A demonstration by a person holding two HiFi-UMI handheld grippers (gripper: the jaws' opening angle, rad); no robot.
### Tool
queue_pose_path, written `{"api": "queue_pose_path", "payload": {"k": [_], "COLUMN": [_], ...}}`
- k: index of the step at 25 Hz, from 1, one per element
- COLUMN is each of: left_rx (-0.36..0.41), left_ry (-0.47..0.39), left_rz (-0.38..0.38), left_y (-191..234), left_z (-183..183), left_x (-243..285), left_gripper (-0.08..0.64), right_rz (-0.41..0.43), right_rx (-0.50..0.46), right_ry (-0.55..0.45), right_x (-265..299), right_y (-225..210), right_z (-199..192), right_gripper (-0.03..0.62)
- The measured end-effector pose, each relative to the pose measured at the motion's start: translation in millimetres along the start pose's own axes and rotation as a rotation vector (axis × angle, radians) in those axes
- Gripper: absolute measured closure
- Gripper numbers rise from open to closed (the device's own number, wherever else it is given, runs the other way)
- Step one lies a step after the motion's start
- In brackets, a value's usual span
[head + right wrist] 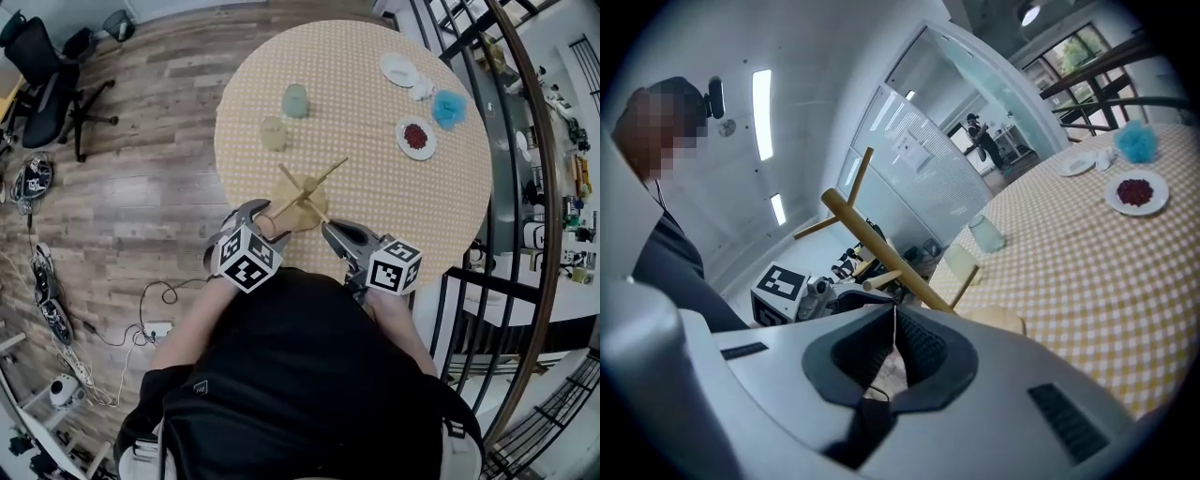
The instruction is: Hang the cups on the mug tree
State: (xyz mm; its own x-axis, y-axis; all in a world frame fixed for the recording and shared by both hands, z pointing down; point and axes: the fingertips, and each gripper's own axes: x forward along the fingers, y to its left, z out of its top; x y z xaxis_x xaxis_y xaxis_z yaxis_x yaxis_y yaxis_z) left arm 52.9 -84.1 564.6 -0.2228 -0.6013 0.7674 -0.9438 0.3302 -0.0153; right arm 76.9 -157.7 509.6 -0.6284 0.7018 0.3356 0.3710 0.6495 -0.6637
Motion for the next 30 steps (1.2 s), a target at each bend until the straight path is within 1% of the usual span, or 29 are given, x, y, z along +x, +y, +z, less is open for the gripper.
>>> {"api": "queue_pose_path", "payload": {"k": [5, 12, 23, 30], "left_rx": [0.055, 0.110, 0.117, 0.100], "left_ry": [0.045, 0.086, 0.104, 0.106], "left_rz": [0.002, 0.007, 0.014, 0.004], "left_y": [-3.3, -3.6, -4.1, -5.6], "left_z": [-4.4, -15.0, -25.8, -31.1], "left_x": [10.3, 14.3, 21.5, 23.9], "left_gripper": [0.250, 0.250, 0.250, 0.250], "right_rz": [-0.003, 0.004, -0.012, -0.015], "right_rx": [0.003, 0.008, 0.028, 0.037], "right_ry": [0.002, 0.005, 0.003, -0.001], "right_x": [-3.9, 1.0, 0.1, -1.3], "right_y": [-2.0, 2.8, 0.0, -0.7], "right_z": [-3.6, -6.2, -14.4, -17.7], "right_gripper": [0.576, 0.575, 0.575, 0.575]}}
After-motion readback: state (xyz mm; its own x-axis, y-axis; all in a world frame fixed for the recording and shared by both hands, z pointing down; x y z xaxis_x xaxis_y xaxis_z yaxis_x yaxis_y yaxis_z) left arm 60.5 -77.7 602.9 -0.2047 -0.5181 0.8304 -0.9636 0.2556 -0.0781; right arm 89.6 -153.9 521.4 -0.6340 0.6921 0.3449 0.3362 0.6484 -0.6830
